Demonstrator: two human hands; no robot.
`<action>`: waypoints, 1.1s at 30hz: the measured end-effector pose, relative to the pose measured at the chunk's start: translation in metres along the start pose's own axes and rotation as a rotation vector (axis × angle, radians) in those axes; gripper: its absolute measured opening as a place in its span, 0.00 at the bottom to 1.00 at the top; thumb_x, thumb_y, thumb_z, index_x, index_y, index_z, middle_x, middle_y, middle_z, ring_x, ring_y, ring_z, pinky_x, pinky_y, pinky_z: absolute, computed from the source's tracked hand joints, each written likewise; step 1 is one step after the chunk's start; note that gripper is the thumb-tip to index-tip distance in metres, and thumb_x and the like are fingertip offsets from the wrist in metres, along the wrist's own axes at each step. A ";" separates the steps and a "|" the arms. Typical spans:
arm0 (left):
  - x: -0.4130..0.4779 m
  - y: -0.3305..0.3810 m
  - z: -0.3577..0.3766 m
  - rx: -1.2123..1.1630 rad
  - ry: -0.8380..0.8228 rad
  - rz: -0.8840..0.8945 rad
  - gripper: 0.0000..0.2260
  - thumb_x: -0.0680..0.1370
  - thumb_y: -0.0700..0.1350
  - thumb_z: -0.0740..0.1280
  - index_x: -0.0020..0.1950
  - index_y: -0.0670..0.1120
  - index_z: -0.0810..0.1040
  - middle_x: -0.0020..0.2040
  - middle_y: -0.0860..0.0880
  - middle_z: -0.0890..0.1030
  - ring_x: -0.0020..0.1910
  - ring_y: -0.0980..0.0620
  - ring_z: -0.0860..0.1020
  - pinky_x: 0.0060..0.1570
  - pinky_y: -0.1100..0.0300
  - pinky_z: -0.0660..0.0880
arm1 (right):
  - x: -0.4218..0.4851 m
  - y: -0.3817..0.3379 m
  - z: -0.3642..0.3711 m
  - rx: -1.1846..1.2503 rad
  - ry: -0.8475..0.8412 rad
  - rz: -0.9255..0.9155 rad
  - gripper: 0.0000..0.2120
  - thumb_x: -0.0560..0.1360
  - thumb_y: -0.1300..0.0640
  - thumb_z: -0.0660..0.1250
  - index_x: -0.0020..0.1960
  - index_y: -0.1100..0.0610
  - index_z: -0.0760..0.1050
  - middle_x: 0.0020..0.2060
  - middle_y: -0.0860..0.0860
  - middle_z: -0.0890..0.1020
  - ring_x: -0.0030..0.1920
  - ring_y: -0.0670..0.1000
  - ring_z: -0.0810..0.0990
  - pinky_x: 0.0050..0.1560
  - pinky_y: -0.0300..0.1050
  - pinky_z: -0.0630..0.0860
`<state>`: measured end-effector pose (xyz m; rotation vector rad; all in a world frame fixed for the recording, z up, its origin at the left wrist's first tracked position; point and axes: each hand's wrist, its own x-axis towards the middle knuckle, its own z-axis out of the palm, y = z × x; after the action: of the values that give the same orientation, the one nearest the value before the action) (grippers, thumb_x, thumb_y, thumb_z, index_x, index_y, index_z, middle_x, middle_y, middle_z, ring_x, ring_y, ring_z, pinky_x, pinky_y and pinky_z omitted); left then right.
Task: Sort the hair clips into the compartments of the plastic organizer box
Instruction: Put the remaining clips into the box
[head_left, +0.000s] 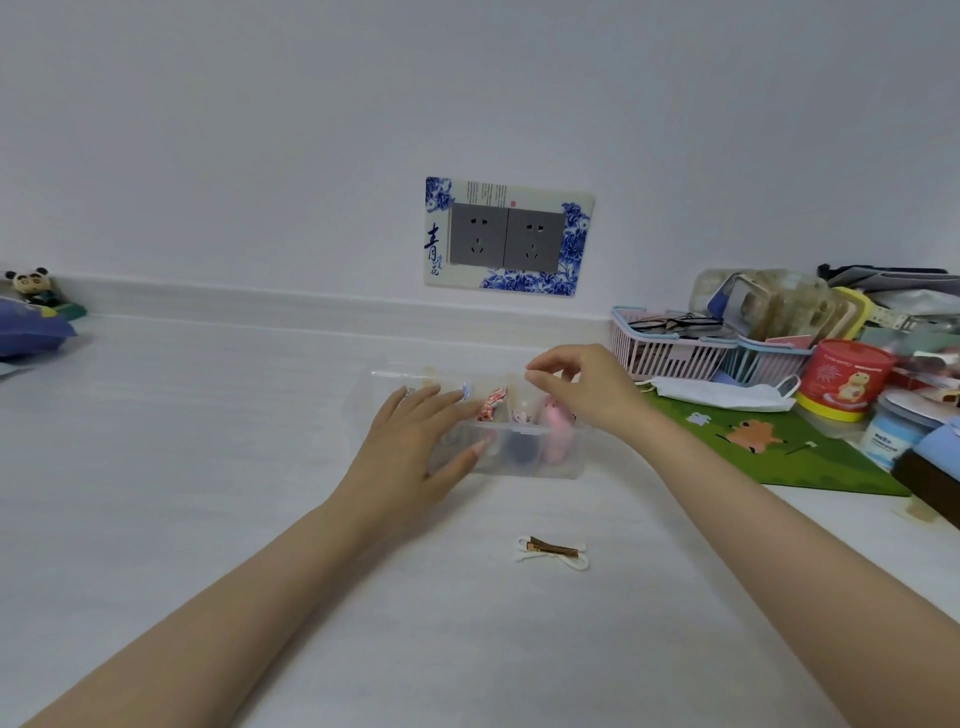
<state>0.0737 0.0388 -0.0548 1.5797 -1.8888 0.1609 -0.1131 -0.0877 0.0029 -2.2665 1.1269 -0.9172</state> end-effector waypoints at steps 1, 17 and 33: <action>-0.001 0.002 -0.002 -0.039 0.018 0.007 0.23 0.75 0.62 0.55 0.68 0.58 0.69 0.70 0.54 0.71 0.72 0.53 0.63 0.73 0.56 0.51 | -0.004 0.002 -0.001 0.009 0.057 -0.023 0.03 0.73 0.55 0.70 0.46 0.52 0.82 0.41 0.45 0.83 0.34 0.45 0.75 0.34 0.28 0.70; -0.018 0.046 0.012 -0.462 -0.408 0.011 0.04 0.71 0.50 0.73 0.44 0.54 0.83 0.42 0.57 0.82 0.41 0.57 0.75 0.41 0.66 0.70 | -0.090 0.011 -0.019 0.302 -0.288 0.033 0.03 0.71 0.60 0.71 0.44 0.59 0.81 0.38 0.51 0.84 0.36 0.42 0.78 0.43 0.35 0.74; -0.004 0.034 -0.008 -0.690 -0.031 -0.153 0.08 0.75 0.53 0.67 0.47 0.50 0.82 0.40 0.57 0.82 0.41 0.59 0.78 0.44 0.65 0.73 | -0.068 -0.012 -0.006 0.550 -0.070 -0.027 0.04 0.67 0.59 0.73 0.38 0.51 0.82 0.38 0.50 0.85 0.38 0.45 0.80 0.42 0.37 0.77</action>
<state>0.0465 0.0552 -0.0406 1.2299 -1.5862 -0.5306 -0.1419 -0.0257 -0.0100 -1.8472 0.7022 -1.0022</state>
